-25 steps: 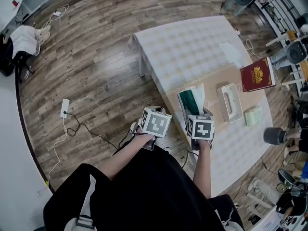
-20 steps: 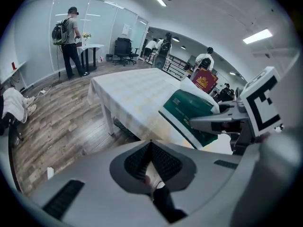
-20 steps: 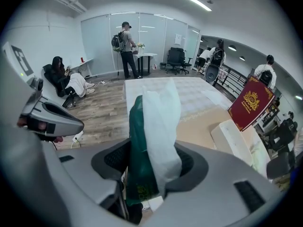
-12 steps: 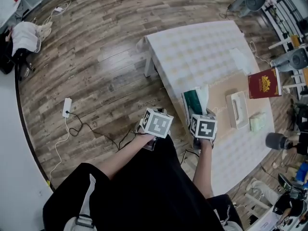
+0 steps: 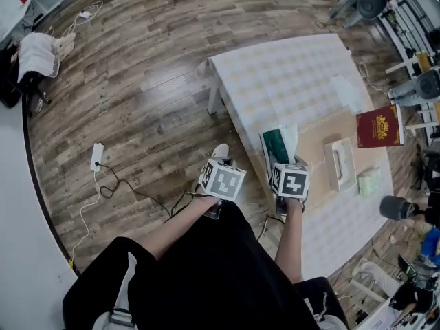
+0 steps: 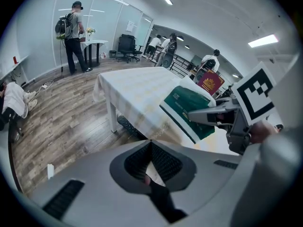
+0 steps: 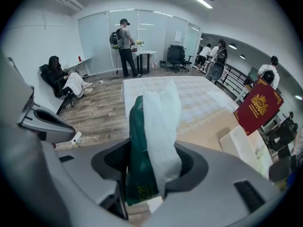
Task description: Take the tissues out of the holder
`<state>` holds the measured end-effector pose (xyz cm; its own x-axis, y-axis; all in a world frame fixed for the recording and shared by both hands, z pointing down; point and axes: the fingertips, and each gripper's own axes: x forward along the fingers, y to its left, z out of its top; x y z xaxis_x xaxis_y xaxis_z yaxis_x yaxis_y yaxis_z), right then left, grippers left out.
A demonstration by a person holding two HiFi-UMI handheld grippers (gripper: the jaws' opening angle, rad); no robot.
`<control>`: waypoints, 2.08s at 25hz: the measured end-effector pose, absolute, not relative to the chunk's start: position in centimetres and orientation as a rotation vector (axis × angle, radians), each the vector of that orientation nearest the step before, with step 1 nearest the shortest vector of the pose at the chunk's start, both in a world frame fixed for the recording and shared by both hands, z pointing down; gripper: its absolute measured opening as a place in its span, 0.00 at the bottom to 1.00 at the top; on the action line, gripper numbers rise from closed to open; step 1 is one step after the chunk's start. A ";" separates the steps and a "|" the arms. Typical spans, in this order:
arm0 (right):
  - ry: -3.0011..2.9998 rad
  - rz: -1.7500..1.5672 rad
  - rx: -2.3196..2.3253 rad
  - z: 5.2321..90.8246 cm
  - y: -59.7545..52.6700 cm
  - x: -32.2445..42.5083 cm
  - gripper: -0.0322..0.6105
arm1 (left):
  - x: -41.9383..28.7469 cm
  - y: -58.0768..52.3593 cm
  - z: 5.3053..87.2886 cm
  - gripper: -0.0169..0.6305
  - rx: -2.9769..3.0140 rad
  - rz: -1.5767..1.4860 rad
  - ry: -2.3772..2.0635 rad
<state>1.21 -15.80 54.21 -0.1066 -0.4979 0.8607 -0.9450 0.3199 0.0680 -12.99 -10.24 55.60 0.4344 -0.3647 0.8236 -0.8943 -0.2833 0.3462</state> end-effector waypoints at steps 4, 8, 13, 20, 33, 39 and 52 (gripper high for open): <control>-1.741 0.664 1.295 54.6 -18.1 0.7 0.41 | -13.6 -12.2 56.0 0.03 1.835 0.801 -1.076; -1.759 0.670 1.291 54.7 -21.0 -0.2 0.41 | -14.4 -14.6 56.5 0.03 1.825 0.817 -1.075; -1.758 0.672 1.286 54.5 -24.8 -1.3 0.41 | -15.0 -18.5 56.4 0.03 1.839 0.843 -1.068; -1.774 0.688 1.269 54.3 -29.9 -2.7 0.41 | -15.3 -24.2 55.5 0.03 1.845 0.855 -1.062; -1.797 0.703 1.244 54.6 -37.3 -2.8 0.41 | -13.5 -32.5 55.2 0.03 1.856 0.887 -1.061; -1.812 0.718 1.236 54.7 -39.1 -2.8 0.41 | -12.6 -34.7 55.1 0.03 1.851 0.897 -1.062; -1.734 0.808 1.413 54.8 -42.1 0.5 0.41 | -9.3 -38.9 55.3 0.03 1.931 0.992 -0.940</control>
<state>0.55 -42.07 54.80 -0.1141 -0.5113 0.8518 -0.9810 0.1932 -0.0155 -9.33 -38.92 55.29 0.4280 -0.2625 0.8648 -0.8496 -0.4431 0.2860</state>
